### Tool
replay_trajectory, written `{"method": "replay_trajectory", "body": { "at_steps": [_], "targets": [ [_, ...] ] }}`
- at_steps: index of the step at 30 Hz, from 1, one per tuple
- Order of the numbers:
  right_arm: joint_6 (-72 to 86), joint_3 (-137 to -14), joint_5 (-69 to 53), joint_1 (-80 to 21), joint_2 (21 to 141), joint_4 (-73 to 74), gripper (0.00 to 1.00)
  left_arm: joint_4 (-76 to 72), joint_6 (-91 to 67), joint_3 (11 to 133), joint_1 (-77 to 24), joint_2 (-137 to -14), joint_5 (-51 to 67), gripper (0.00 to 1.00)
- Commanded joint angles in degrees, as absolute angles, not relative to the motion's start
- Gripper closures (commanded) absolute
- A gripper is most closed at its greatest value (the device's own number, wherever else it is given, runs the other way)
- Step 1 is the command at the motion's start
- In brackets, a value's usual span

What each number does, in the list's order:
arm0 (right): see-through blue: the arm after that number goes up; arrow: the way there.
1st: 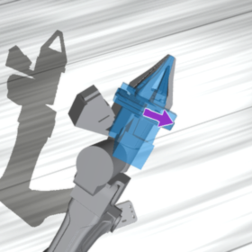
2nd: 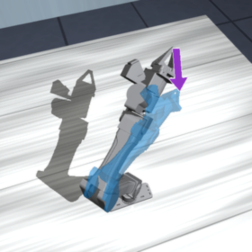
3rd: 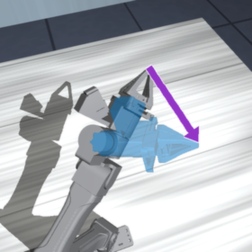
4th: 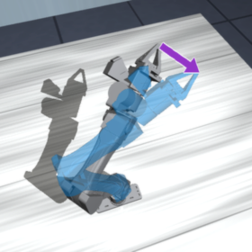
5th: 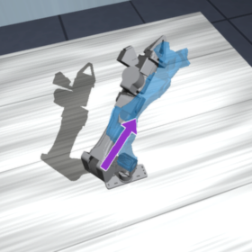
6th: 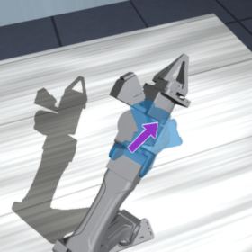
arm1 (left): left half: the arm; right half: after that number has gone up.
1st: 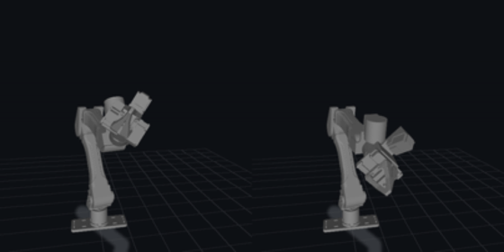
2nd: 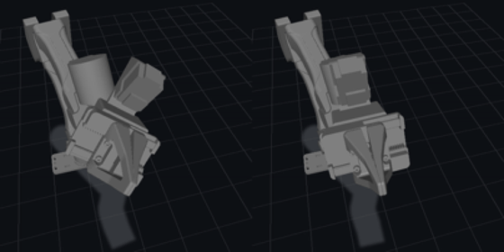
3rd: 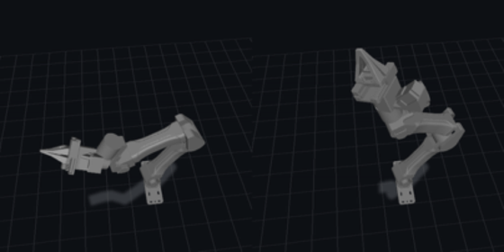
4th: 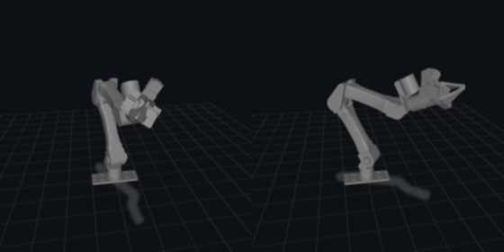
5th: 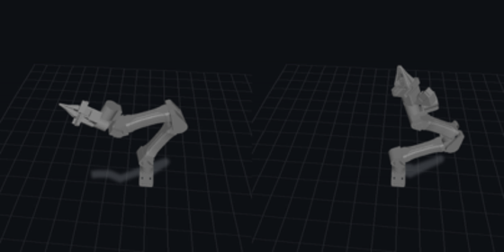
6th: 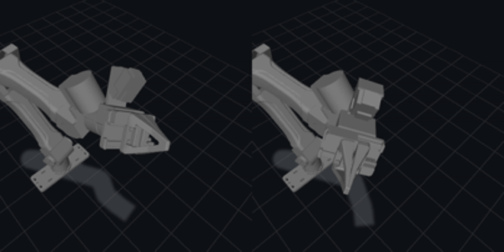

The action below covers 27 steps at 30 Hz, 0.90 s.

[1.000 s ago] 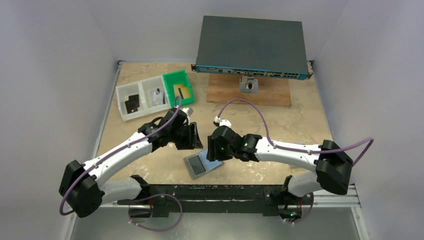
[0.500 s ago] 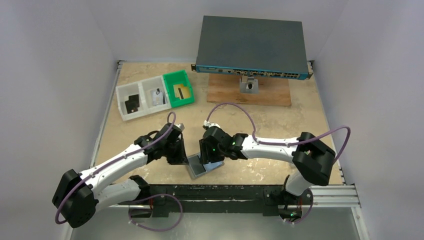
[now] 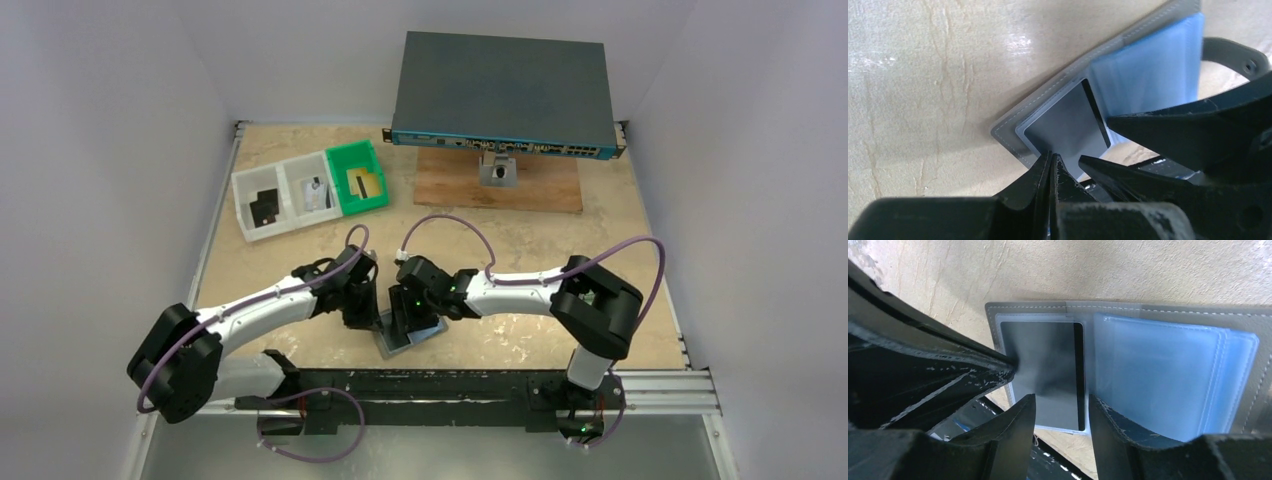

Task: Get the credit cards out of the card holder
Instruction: Remove the credit card from the card holder.

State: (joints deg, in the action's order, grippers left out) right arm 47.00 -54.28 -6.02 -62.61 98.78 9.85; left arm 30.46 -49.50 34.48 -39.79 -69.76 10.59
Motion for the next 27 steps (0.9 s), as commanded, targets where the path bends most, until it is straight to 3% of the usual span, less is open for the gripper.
{"method": "replay_trajectory", "body": {
  "at_steps": [1,20,27],
  "targets": [
    [48.70,-53.45,-7.86,-62.49,98.86,5.41,0.57,29.55,-49.92,34.11,-39.73,-71.47,8.81,1.00],
    [56.53,-44.41,-10.65,-61.72,95.43,-4.05,0.57,24.73,-48.05,36.24,-39.73,-80.13,9.89,1.00],
    [60.47,-35.45,-16.10,-57.00,93.30,-16.33,0.62,23.62,-47.85,36.46,-39.73,-81.87,11.30,1.00]
  ]
}}
